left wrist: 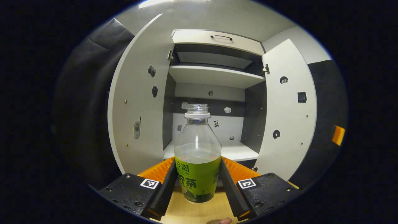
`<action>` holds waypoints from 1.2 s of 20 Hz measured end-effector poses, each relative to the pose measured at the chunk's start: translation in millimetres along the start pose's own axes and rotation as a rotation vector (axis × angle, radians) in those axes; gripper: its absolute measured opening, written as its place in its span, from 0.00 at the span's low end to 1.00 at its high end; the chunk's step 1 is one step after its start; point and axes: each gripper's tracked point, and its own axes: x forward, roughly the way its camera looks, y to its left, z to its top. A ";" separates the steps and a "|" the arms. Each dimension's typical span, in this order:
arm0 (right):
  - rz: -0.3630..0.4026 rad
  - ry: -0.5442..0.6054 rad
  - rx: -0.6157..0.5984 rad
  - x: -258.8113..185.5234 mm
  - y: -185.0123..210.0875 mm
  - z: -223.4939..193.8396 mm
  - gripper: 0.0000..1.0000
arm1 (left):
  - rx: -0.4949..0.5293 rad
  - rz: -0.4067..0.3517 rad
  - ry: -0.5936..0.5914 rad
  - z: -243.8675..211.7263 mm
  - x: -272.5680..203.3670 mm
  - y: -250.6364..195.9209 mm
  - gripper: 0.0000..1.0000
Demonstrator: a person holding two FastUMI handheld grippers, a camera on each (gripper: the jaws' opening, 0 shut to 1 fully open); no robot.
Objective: Grasp the bottle in the cabinet with the left hand and place it on the coaster, then close the right door with the right hand and the left door with the left hand.
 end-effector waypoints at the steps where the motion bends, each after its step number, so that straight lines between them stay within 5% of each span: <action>1: 0.000 0.000 -0.007 0.9 -0.2 0.5 0.95 | -0.005 -0.011 0.002 -10.6 -2.6 -4.8 0.77; 13: -0.062 0.020 -0.018 7.2 -10.6 -11.7 0.98 | -0.026 -0.221 0.102 -186.7 -25.7 -64.9 0.79; 17: -0.095 0.029 -0.017 9.8 -16.9 -18.5 0.98 | 0.081 -0.256 0.136 -255.2 -33.8 -69.7 0.78; 24: -0.125 0.097 -0.042 14.2 -14.0 -40.2 0.98 | 0.119 -0.342 0.194 -324.8 -47.3 -94.5 0.80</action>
